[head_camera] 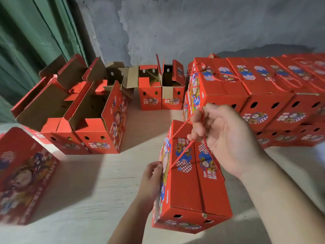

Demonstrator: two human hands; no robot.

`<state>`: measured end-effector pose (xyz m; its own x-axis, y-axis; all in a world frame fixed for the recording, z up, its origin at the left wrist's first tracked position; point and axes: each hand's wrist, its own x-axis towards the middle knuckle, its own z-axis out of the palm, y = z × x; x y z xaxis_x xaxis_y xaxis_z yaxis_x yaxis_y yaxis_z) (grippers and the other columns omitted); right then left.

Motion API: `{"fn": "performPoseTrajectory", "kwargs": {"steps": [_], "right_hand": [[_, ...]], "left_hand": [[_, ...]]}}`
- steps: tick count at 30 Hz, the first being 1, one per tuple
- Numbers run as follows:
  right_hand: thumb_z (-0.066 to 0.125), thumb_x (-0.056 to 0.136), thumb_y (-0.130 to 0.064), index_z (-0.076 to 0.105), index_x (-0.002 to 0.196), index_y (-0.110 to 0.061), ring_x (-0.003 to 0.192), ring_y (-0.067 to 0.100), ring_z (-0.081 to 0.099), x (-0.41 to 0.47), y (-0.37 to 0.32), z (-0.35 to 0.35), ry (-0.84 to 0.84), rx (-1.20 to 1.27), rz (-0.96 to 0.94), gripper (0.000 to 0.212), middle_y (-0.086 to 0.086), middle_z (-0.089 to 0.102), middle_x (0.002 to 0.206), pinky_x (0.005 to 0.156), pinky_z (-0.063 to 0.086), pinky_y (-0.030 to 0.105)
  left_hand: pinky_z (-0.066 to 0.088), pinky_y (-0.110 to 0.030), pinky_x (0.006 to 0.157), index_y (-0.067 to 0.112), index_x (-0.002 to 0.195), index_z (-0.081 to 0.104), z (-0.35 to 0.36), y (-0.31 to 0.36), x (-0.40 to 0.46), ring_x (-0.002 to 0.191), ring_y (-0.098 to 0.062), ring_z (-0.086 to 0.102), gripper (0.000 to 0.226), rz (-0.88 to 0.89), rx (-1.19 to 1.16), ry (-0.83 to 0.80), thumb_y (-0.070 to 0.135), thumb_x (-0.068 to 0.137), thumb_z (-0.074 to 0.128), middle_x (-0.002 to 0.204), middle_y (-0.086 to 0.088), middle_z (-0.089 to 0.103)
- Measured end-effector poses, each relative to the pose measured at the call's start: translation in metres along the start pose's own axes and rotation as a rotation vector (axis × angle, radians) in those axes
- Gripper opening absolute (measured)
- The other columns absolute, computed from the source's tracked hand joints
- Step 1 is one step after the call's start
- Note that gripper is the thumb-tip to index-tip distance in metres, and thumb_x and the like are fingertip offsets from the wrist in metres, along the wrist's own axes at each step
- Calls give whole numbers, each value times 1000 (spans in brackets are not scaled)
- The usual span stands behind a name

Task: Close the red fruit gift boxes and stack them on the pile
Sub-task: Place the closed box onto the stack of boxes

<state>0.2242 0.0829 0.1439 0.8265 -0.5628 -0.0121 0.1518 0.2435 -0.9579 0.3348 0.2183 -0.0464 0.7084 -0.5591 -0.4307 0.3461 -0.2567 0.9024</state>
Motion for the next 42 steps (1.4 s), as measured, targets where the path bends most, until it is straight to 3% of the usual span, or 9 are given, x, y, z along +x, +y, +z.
{"fn": "performPoseTrajectory", "kwargs": {"steps": [5,11,15,20,25,31,35,38,42], "right_hand": [[53,95,-39,67,73,-17,64,17,57,6,41,38,194,-99,176,34,-2,49,61,77,43,34],[56,84,-44,70,69,-23,66,13,54,51,25,83,96,-210,92,29,-2,55,63,72,42,34],[53,90,-41,69,71,-19,58,12,50,111,-12,76,151,-251,80,33,-1,60,64,63,37,33],[54,91,-39,70,70,-19,56,9,57,173,-27,54,310,-318,107,33,-3,69,67,64,42,31],[61,77,-40,73,60,-19,53,10,53,190,-5,31,464,-535,-19,29,-1,66,62,59,40,28],[59,86,-25,67,87,-22,78,16,65,195,48,0,498,-689,80,8,6,74,87,65,47,28],[61,97,-15,69,123,-16,106,15,61,172,93,-26,352,-872,248,28,5,69,126,82,44,26],[58,99,-19,58,140,-21,110,10,56,144,116,-37,345,-928,203,42,-1,60,137,85,45,23],[55,101,-11,59,138,-27,110,0,59,108,137,-37,361,-808,144,40,-11,64,133,98,52,29]], "left_hand": [[52,-11,55,21,123,62,-34,-1,1,81,0,75,24,-87,-87,-67,37,108,53,103,2,78],[58,-27,90,26,141,60,-57,39,2,119,-14,70,50,104,-207,-267,50,96,61,128,5,74],[53,-12,86,31,139,57,-64,73,8,119,1,66,42,292,-186,-318,47,100,51,127,20,72],[54,-18,94,45,155,38,-73,67,19,130,4,57,83,295,-107,-461,63,83,76,153,16,52],[39,5,85,68,135,38,-49,75,53,119,31,44,75,534,153,-386,39,85,85,130,55,48],[47,-11,83,38,133,53,5,70,116,102,8,61,24,166,124,-166,38,109,52,107,35,62],[42,-24,91,16,136,64,20,68,131,113,-13,61,40,27,136,-94,39,111,43,118,9,67],[44,-20,76,21,123,69,29,62,121,105,-13,64,31,-5,60,-114,39,110,48,107,12,69],[52,-32,91,26,116,72,47,59,91,112,-21,71,24,-20,-130,-172,35,107,53,115,4,77]]}}
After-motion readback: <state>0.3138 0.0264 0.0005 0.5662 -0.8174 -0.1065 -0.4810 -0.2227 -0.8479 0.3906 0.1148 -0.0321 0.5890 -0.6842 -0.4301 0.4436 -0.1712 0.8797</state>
